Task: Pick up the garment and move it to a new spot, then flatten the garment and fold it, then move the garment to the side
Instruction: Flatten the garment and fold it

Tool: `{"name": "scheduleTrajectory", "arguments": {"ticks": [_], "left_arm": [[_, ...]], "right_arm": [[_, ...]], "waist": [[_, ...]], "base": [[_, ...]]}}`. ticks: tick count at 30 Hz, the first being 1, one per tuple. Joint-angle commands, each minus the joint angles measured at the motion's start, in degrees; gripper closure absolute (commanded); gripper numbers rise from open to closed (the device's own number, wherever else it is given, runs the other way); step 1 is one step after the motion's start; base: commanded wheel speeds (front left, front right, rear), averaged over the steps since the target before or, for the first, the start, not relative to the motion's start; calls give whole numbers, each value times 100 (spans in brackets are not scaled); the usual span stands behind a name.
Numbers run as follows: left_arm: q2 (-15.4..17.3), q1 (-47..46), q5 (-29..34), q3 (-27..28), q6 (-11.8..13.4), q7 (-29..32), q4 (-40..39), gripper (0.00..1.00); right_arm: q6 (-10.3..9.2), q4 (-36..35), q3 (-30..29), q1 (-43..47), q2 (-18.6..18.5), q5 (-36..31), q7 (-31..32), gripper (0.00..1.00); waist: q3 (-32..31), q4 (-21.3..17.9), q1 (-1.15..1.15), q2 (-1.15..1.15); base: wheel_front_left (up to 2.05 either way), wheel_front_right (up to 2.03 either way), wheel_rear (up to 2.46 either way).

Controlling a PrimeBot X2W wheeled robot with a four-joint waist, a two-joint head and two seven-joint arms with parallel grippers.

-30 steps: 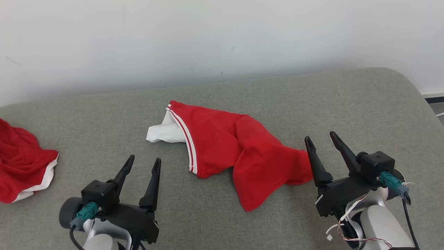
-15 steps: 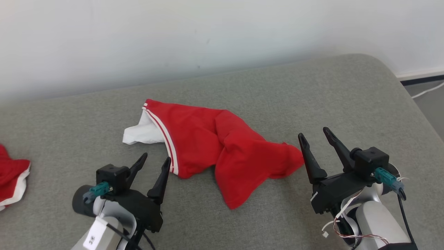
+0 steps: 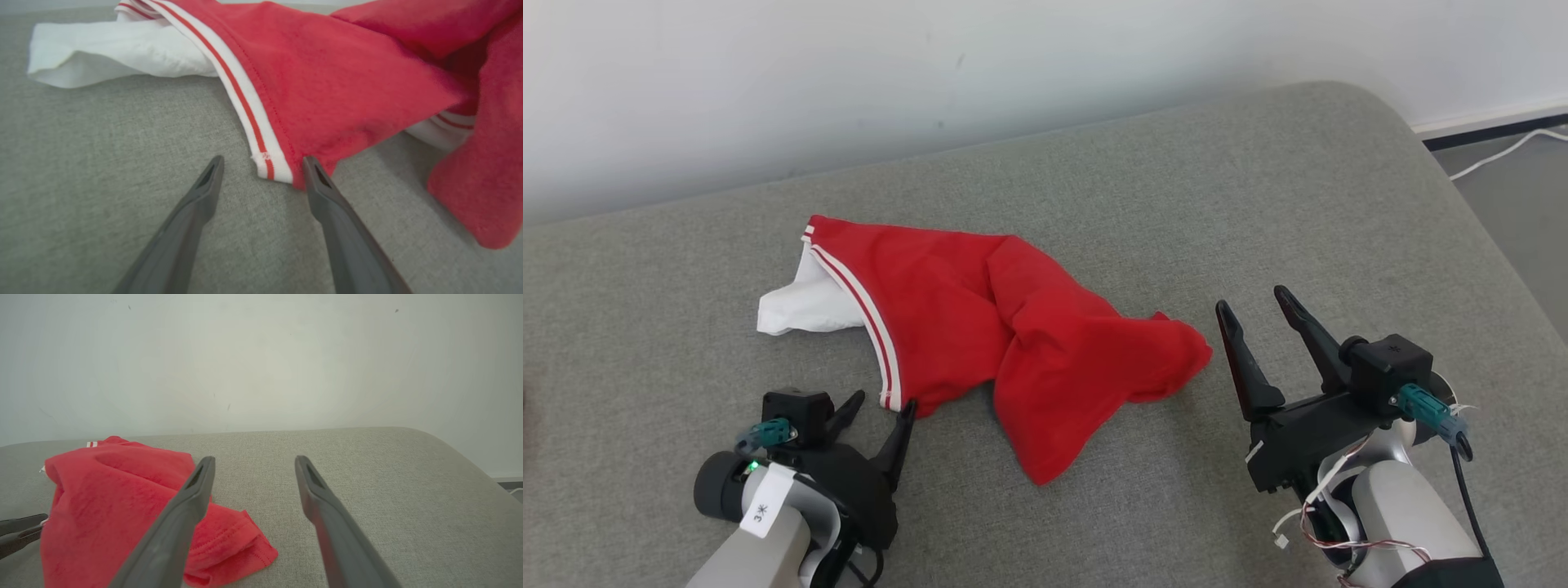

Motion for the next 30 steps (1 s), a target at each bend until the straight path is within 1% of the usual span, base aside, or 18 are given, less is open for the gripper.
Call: {"name": "scheduleTrajectory", "arguments": {"ticks": [1, 3, 4, 5, 12, 14, 18, 23, 26, 30], "left_arm": [[-16, -111, -30, -63, -36, -11, 182, 0], [-87, -127, -100, -123, -62, -29, 325, 0], [-126, -136, -156, -152, -73, -50, 367, 85], [-152, -150, -180, -195, -83, -70, 395, 100], [-202, -253, -365, -629, -77, -230, 176, 100], [-187, -290, -371, -649, -77, -261, 155, 100], [-144, -360, -312, -624, -72, -327, 53, 100], [-63, -337, -182, -422, 122, -358, -351, 100], [93, -175, -64, -251, 324, -361, -810, 100], [342, 0, 79, -173, 583, -363, -1417, 100]], "right_arm": [[-2, 9, -4, -73, -28, 11, -18, 0], [-2, 24, 5, -94, -27, -2, -22, 0], [-2, 29, 1, -90, -28, -10, -23, 0], [-2, 33, -1, -83, -27, -17, -24, 0], [-2, 66, -32, -13, -28, -57, -9, 0], [-2, 71, -12, -10, -28, -49, -10, 0], [-2, 104, -9, 42, -28, -12, -30, 0], [-2, 168, -33, 132, -27, 24, -62, 0], [-2, 192, -6, 172, -27, 62, -71, 0], [-2, 256, 4, 209, -29, 98, -95, 0]], "waist": [[34, -25, 0, -1], [29, -23, 0, -1], [21, -11, 0, -1], [12, 2, 0, -1], [-104, 248, 0, -1], [-123, 289, 0, -1], [-222, 514, 0, -1], [-362, 859, 0, -1], [-434, 1057, 0, -1], [-517, 1298, 0, -1]], "base": [[0, 0, 0], [0, 0, 0], [0, 0, 0], [0, 0, 0], [0, 0, 0], [0, 0, 0], [0, 0, 0], [0, 0, 0], [0, 0, 0], [0, 0, 0]]}}
